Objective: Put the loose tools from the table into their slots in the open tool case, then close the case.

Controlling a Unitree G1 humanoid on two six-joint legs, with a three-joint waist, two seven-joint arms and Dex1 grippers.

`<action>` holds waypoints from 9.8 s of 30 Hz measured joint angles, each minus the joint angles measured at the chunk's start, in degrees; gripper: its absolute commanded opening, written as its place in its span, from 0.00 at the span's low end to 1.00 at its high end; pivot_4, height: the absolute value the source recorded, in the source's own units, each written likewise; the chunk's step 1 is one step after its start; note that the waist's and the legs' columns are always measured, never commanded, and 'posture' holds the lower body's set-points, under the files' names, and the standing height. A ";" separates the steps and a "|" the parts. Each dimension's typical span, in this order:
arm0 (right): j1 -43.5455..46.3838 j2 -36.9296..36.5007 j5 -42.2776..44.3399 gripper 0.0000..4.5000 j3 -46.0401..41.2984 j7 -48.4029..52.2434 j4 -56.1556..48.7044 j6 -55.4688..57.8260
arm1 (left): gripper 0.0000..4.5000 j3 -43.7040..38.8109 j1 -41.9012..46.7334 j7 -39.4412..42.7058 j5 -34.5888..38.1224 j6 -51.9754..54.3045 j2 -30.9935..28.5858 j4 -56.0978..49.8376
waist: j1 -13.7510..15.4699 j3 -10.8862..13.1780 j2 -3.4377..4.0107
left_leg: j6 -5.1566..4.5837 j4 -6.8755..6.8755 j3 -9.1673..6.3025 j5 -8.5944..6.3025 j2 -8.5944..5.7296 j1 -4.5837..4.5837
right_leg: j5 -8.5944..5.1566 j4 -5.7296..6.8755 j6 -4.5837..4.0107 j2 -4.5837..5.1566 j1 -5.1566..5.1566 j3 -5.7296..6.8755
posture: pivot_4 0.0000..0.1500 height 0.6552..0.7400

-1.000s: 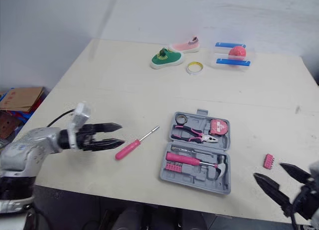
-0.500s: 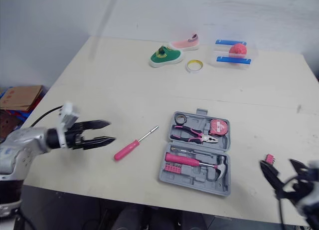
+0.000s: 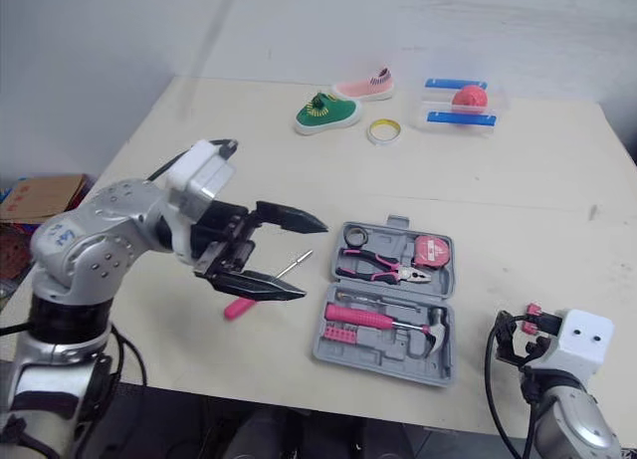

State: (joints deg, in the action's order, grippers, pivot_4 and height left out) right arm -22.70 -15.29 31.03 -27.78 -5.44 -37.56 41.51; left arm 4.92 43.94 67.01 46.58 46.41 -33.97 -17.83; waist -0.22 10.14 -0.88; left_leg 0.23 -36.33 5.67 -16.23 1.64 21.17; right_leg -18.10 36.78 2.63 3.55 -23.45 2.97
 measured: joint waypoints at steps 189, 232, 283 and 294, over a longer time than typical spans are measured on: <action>15.48 -35.54 -9.99 0.01 25.26 69.39 18.66 -27.23 | 1.00 10.20 -13.13 5.22 -19.92 -17.59 -6.58 2.30 | 0.30 0.68 -1.15 | -0.86 -1.62 -0.31 -0.59 0.16 0.68 | 0.37 0.05 0.12 0.24 0.17 0.51 | 1.00 0.89; 25.64 -38.89 24.32 1.00 12.60 53.77 -4.72 -0.13 | 0.30 -2.68 -37.89 -36.78 -22.36 5.64 -6.57 -12.65 | 0.37 0.75 -0.61 | -1.12 -1.11 -0.34 -0.69 0.05 0.81 | 0.38 -0.26 0.02 0.57 -0.06 0.69 | 1.00 0.89; -19.15 -36.17 23.90 1.00 -22.37 56.80 -16.71 2.18 | 0.83 34.98 2.20 -13.03 -28.40 18.83 8.15 -3.79 | 1.61 0.76 -0.62 | -1.03 -1.26 -0.42 -0.50 0.06 0.93 | 0.38 -0.24 0.22 0.12 -0.04 0.40 | 1.00 0.89; -18.75 -36.24 22.95 1.00 -20.93 58.36 -16.69 1.02 | 0.19 26.72 -8.20 -5.37 -25.91 -8.52 8.95 0.00 | 1.53 0.74 -0.58 | -1.01 -1.30 -0.37 -0.50 0.06 0.89 | 0.38 -0.23 0.22 0.12 0.00 0.39 | 1.00 0.89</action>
State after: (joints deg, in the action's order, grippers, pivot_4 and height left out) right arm -41.45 -51.53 53.97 -48.71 52.92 -54.25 42.53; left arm 31.65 35.75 61.64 20.67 37.88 -25.02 -17.83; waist 1.31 10.88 -1.46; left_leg -0.78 -37.64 5.30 -16.73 1.70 22.05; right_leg -17.72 36.55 2.85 3.67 -23.45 3.36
